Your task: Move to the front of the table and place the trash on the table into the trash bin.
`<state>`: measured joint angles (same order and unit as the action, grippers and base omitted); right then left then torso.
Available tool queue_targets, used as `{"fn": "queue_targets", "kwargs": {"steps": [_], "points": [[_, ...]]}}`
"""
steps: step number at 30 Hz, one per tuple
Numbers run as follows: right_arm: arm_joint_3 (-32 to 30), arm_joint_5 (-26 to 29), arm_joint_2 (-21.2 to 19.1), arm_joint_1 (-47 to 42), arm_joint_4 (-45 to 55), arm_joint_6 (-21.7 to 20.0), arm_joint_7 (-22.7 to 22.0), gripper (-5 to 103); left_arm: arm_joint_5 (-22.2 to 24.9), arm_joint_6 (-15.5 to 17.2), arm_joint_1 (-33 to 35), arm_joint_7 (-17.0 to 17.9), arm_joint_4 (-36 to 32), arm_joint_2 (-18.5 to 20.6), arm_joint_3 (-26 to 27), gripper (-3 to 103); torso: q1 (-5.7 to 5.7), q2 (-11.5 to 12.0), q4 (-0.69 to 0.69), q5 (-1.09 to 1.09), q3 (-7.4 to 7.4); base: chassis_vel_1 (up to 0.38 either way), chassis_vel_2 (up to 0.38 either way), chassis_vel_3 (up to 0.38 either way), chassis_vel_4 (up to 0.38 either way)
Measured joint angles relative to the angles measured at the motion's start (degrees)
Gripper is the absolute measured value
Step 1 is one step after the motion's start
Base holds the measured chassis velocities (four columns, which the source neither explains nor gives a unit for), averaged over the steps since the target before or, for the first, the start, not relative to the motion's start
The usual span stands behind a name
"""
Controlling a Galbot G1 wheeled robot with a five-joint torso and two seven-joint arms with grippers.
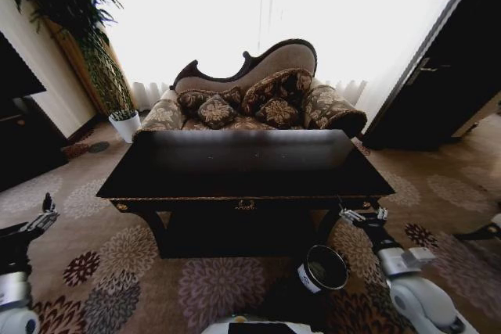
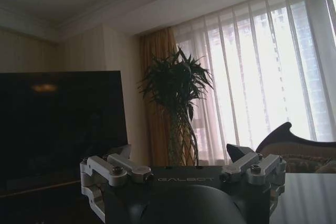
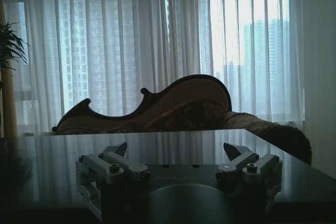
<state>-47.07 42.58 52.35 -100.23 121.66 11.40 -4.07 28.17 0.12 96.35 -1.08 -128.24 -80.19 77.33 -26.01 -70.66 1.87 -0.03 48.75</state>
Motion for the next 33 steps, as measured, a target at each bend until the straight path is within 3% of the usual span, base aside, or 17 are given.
{"fn": "queue_targets", "kwargs": {"steps": [6,10,14,23,30,33], "points": [[8.09,3.44,-1.49,7.29,-1.4,1.59,-4.88,100,4.58,1.99,0.43,0.7,-2.14,0.49,0.49,100,0.0,0.0,-0.02,0.01,0.0,0.0,0.0,0.0,0.0],[14.14,-1.22,-2.56,12.8,-6.01,2.52,-5.56,100,6.09,3.0,0.79,1.15,-3.04,1.05,1.11,100,-0.01,0.01,-0.01,0.02,0.01,0.0,0.0,0.0,0.0],[16.56,-1.42,-2.79,15.45,-6.66,2.01,-6.09,100,8.22,4.34,0.97,2.47,-3.79,1.12,1.31,100,0.0,0.0,-0.01,0.02,0.0,0.0,0.0,0.0,0.0],[18.4,-2.38,-3.52,19.53,-7.68,2.79,-6.21,100,9.82,4.87,0.78,2.47,-4.76,0.74,2.17,100,0.0,0.0,0.0,0.01,0.01,0.0,0.0,0.0,0.0],[18.69,-7.79,-4.01,21.85,-12.44,4.77,-6.55,100,9.78,4.43,0.45,1.43,-4.45,0.65,3.46,100,0.01,0.01,-0.01,0.02,0.0,0.0,0.0,0.0,0.0],[19.46,-7.01,-4.07,22.43,-14.07,5.41,-6.64,100,10.54,4.15,-0.61,0.96,-0.67,3.37,5.23,100,0.01,0.0,0.03,0.01,0.0,0.0,0.0,0.0,0.0]]}}
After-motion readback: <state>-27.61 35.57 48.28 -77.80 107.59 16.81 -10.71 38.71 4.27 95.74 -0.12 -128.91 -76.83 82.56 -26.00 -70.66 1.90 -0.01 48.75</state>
